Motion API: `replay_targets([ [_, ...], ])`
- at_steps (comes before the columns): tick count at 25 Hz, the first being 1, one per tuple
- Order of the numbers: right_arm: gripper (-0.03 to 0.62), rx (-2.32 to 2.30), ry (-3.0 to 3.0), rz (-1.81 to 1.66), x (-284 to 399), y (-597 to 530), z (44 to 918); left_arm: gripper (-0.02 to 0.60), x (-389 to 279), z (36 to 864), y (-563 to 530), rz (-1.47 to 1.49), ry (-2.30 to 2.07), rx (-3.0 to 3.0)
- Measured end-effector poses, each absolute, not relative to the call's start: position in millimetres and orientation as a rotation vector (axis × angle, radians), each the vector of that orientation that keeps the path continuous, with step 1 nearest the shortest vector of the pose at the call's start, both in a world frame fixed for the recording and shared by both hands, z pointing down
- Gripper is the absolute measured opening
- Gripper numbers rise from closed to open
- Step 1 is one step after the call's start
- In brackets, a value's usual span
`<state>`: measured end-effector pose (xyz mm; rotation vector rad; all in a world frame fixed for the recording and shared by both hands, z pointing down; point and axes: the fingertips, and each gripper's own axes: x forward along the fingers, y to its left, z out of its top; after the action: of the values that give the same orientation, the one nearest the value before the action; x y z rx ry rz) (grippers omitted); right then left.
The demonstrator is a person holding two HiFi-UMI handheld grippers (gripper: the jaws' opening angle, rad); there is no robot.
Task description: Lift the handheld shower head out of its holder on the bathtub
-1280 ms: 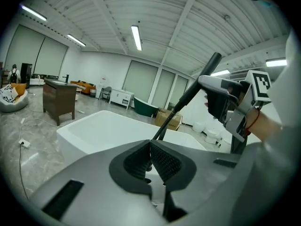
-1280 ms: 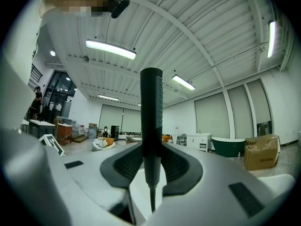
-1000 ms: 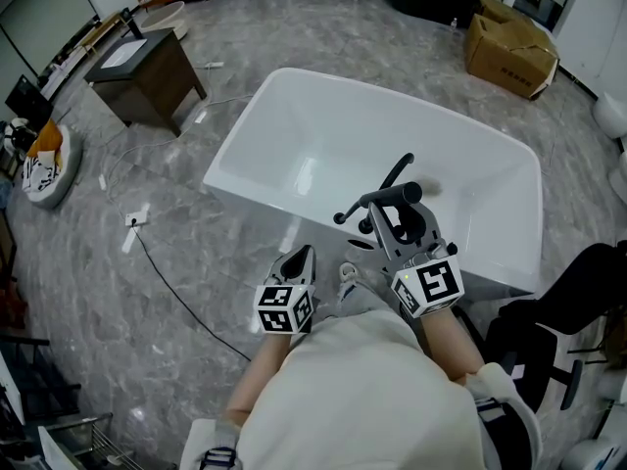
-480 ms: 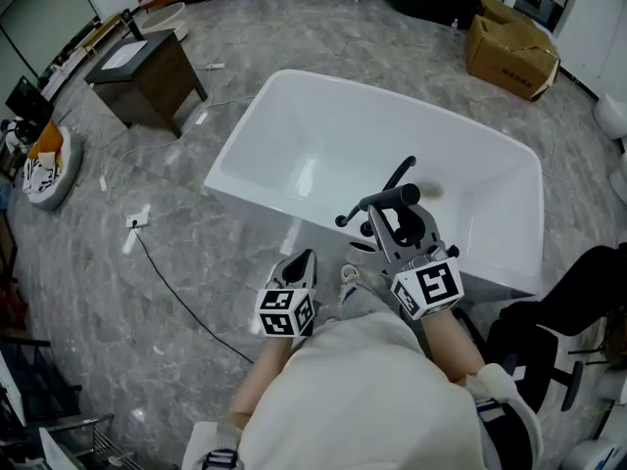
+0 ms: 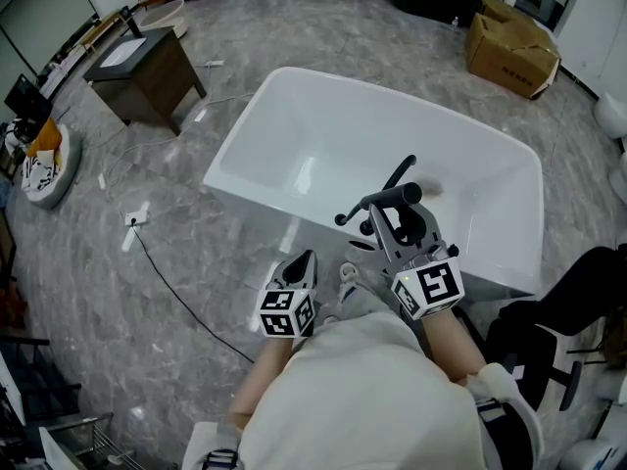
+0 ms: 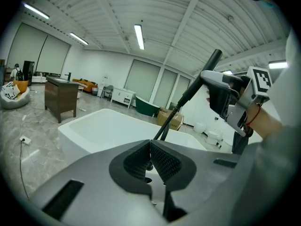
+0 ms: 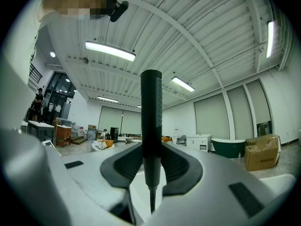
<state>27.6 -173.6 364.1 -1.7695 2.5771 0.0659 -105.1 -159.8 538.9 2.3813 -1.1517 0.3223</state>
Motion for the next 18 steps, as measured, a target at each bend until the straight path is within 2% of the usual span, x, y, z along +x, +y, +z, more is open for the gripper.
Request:
replay_targets([
  [18, 0.127, -1.783, 2.592, 0.048, 33.7, -178.1, 366.7, 0.02, -97.8, 542.3, -160.4, 0.328, -1.142, 2.371],
])
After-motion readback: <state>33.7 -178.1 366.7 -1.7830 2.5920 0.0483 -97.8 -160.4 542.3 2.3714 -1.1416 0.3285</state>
